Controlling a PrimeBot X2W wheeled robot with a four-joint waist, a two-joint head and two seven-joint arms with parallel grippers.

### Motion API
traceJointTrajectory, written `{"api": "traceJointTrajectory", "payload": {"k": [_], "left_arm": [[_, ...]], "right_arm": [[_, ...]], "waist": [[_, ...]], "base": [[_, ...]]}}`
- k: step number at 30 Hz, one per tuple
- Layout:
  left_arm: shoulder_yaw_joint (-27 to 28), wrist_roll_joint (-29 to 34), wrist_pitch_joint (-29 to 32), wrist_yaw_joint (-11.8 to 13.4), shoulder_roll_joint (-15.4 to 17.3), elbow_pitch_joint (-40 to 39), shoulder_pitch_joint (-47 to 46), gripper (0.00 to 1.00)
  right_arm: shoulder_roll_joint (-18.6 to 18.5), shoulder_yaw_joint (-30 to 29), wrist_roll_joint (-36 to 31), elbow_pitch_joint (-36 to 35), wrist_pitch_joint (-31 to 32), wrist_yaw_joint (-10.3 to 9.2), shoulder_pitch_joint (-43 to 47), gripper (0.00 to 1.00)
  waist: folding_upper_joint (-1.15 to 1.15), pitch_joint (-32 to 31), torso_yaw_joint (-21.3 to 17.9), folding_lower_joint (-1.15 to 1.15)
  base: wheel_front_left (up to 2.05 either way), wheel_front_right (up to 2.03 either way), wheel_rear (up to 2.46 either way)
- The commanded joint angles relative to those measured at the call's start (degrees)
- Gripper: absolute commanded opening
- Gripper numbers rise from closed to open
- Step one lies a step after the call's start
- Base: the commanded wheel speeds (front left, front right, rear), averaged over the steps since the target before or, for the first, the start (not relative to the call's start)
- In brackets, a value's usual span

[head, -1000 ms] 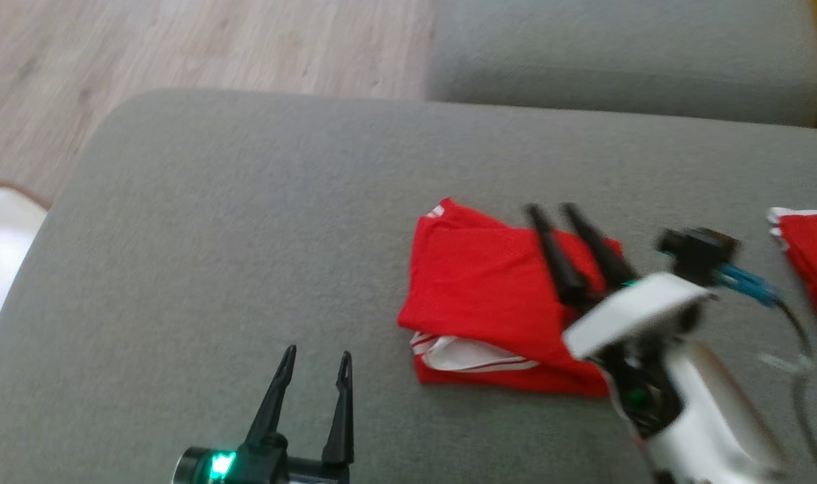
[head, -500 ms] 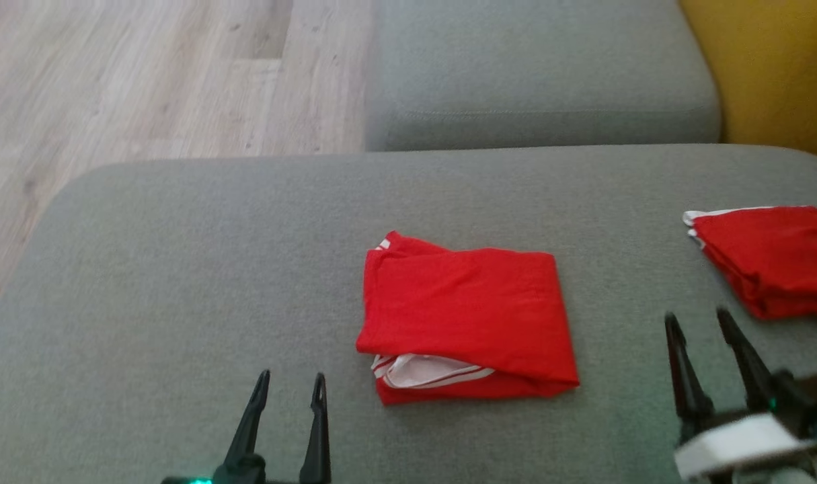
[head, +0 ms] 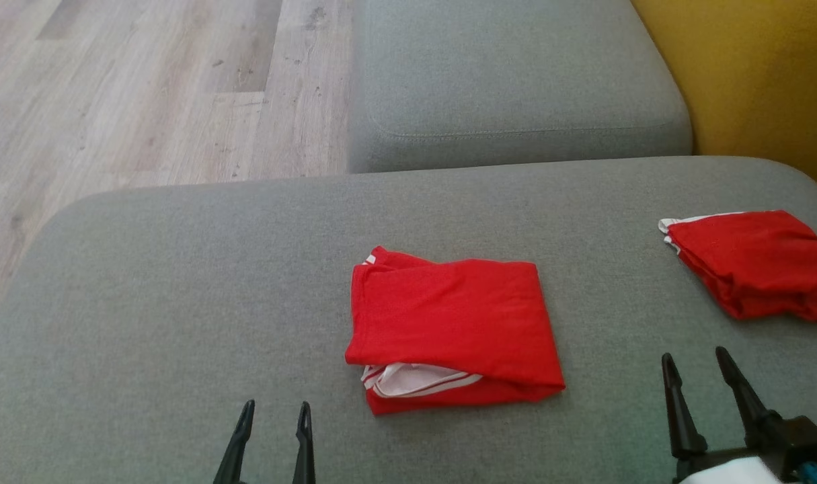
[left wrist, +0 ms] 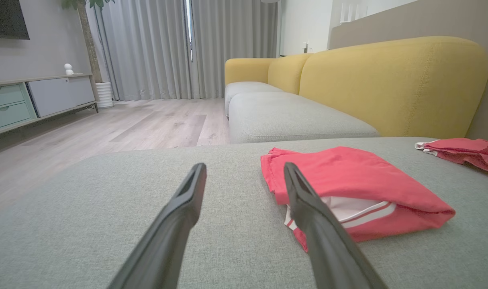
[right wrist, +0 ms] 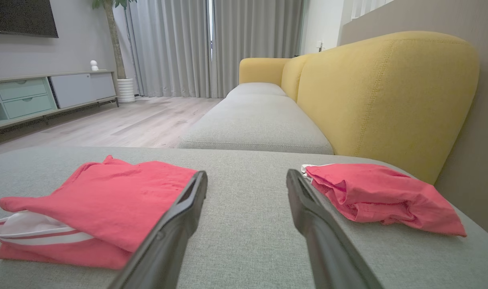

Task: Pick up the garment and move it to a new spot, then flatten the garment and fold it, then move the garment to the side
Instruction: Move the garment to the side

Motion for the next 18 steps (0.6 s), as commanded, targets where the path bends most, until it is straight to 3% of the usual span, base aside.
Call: {"api": "traceJointTrajectory", "payload": {"k": [1,18], "left_arm": [[1.8,0.7,-0.7,-0.4,-0.5,-1.7,-2.2,1.00],[1.5,0.4,-0.7,-0.2,-0.5,-0.6,-1.8,1.00]], "right_arm": [[-0.7,1.0,0.0,-2.1,-0.7,-0.04,-1.7,1.00],[-0.8,2.5,0.0,-1.3,-0.7,-0.04,-1.2,1.00]], "waist": [[0.00,-0.1,0.0,0.01],[0.00,-0.7,-0.3,0.01]], "base": [[0.00,0.00,0.00],[0.00,0.00,0.00]]}}
